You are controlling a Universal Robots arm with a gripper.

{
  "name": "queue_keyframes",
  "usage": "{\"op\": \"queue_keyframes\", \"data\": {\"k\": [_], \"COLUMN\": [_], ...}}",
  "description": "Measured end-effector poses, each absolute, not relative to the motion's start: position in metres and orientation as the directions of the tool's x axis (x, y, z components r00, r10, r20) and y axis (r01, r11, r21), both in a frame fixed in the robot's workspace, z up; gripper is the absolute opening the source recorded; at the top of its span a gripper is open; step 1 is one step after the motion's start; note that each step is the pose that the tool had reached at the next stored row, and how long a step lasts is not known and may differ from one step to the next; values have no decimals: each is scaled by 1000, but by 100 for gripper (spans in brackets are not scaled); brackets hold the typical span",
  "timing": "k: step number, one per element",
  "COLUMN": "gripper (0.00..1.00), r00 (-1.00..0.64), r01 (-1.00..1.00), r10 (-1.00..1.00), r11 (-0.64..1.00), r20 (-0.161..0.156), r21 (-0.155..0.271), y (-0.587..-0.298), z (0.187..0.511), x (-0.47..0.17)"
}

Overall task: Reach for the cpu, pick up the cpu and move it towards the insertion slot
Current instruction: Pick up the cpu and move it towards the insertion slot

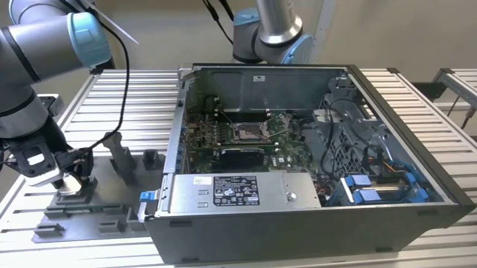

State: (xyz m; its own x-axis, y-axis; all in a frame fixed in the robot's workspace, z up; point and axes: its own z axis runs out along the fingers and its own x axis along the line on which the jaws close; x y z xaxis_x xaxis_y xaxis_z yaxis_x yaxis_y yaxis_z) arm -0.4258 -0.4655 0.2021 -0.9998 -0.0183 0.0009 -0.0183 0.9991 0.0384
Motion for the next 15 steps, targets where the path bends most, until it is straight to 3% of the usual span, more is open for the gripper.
{"op": "queue_keyframes", "data": {"k": [15], "gripper": [0], "r00": [-1000], "r01": [-17], "r10": [-17], "r11": [999], "r20": [1], "r21": [38], "y": [-465], "z": [216], "x": [-426]}}
